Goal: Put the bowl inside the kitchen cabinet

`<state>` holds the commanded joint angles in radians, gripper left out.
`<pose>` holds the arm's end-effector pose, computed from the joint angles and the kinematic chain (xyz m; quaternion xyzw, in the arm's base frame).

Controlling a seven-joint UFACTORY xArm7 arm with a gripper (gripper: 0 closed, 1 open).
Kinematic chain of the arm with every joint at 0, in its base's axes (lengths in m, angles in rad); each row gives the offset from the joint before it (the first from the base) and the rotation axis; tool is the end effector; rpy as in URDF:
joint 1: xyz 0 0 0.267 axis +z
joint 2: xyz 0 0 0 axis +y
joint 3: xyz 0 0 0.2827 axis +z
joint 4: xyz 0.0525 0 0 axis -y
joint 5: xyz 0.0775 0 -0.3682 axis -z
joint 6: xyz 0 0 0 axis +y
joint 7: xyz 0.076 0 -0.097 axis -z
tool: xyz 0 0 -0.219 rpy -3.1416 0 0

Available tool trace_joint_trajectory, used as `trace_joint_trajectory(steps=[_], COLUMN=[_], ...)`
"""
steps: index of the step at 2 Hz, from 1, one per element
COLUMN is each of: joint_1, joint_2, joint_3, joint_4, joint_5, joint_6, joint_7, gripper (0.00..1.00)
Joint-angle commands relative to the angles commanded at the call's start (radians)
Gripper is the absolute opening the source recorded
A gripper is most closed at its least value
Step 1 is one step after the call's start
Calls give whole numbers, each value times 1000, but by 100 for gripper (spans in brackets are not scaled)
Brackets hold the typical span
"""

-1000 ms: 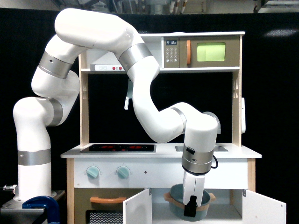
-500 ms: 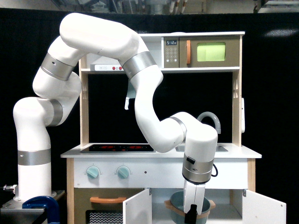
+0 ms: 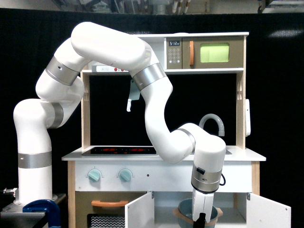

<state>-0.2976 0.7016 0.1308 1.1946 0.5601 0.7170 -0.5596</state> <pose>0.5040 0.0162 -0.1425 -0.9723 0.0481 0.0336 0.2262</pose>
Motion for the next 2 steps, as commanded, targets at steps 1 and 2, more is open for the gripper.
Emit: trace_joint_trajectory(steps=[1, 2], joint_1=[67, 89], joint_2=[22, 39], joint_3=[58, 97], joint_4=[-12, -40], joint_5=[14, 27], joint_6=[-80, -146], joint_7=[81, 103], gripper=[0, 0])
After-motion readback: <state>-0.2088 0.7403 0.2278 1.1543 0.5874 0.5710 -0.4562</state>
